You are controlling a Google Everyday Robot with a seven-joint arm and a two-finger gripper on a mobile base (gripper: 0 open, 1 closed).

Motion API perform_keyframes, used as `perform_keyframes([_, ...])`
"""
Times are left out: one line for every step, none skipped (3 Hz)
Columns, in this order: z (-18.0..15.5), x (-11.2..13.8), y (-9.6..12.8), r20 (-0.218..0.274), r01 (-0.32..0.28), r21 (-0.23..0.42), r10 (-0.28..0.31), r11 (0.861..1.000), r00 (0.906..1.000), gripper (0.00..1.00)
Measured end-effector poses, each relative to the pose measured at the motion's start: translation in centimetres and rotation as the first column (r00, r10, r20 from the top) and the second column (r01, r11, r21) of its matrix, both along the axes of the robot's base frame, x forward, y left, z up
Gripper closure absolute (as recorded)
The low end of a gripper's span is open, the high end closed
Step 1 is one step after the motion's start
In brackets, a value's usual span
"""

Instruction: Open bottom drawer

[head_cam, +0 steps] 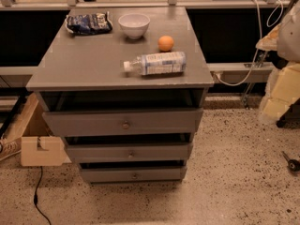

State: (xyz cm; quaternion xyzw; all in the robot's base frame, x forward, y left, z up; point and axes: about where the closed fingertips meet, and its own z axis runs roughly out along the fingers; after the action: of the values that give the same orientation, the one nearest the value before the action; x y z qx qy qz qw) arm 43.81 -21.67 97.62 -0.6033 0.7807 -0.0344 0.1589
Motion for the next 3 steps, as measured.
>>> perform_keyframes([0.0,0.0,0.0,0.000,0.000,0.000,0.000,1.000,1.0000,0.00])
perform_keyframes([-3.0,0.0,0.6,-0.022,-0.014,0.044,0.015,0.999,0.9996,0.00])
perform_keyframes([-12.2,-0.3,3.3,-0.089,-0.066,0.200,0.085,0.978,0.9924,0.00])
